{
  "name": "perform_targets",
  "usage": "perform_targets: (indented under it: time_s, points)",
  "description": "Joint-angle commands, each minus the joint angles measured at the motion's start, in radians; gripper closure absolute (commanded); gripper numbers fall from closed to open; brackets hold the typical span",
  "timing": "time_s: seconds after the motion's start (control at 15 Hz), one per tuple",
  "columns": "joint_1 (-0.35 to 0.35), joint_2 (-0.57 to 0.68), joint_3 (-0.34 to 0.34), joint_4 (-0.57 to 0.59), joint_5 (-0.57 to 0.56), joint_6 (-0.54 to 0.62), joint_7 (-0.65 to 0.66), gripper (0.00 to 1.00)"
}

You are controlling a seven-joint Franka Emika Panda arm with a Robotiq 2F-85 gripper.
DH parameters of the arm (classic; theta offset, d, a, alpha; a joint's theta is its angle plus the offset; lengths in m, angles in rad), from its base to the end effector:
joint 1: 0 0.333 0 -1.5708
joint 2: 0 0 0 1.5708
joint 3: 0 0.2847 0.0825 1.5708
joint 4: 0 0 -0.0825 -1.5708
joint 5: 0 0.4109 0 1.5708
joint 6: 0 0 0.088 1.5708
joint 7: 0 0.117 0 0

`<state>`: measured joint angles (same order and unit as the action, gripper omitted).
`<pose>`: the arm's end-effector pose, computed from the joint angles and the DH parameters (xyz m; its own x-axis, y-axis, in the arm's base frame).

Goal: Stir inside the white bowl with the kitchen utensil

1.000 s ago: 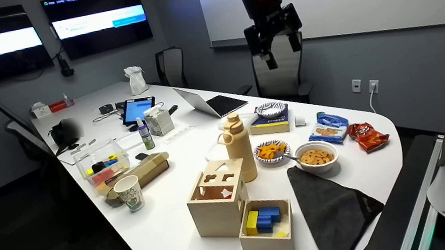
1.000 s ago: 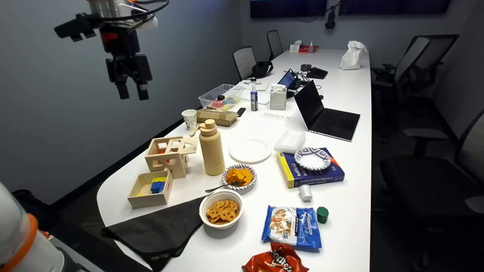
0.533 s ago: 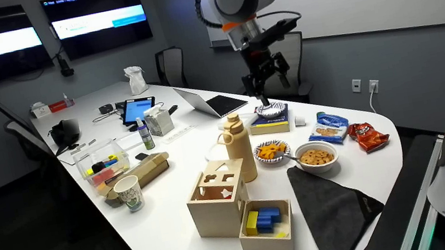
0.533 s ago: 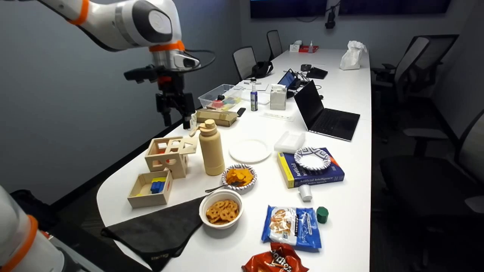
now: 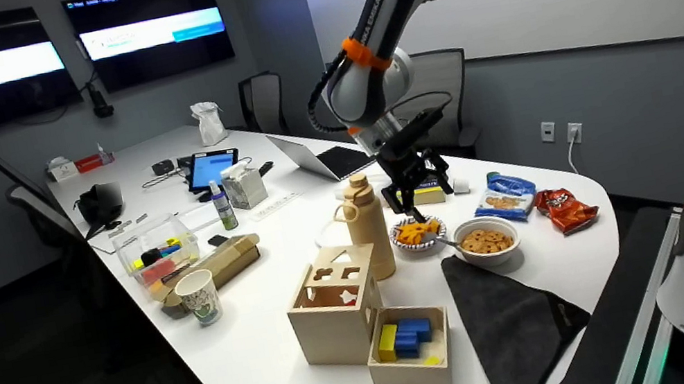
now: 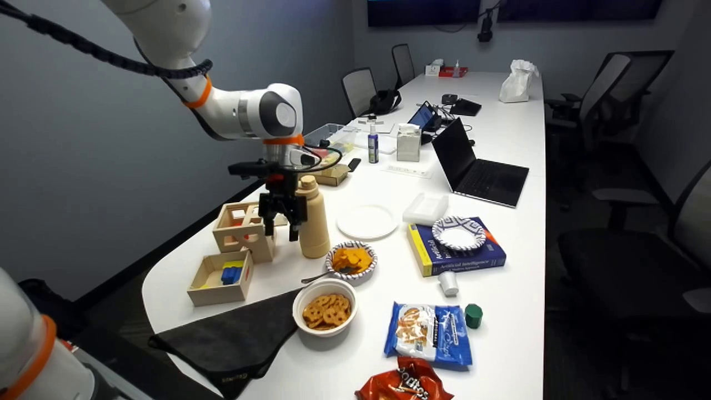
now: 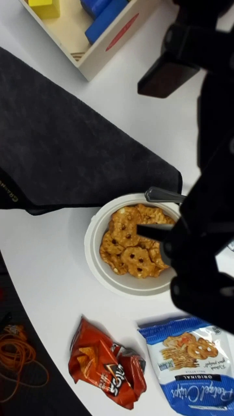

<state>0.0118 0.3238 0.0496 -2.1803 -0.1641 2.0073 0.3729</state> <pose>0.5017 0.0212 0.1513 0.8779 -0.2374 -0.4159 -0.1404 -0.9579 0.2504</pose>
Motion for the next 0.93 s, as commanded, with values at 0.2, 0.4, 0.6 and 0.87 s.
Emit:
perform_targets:
  time_s: [0.2,0.4,0.6,0.87]
  points:
    - [0.060,0.205,-0.058,0.150,0.046,0.002,0.078,0.00]
    - [0.074,0.198,-0.070,0.128,0.035,0.006,0.072,0.00]
    - [0.091,0.225,-0.089,0.170,0.018,-0.010,0.124,0.00]
    - [0.113,0.304,-0.121,0.223,0.015,-0.019,0.181,0.00]
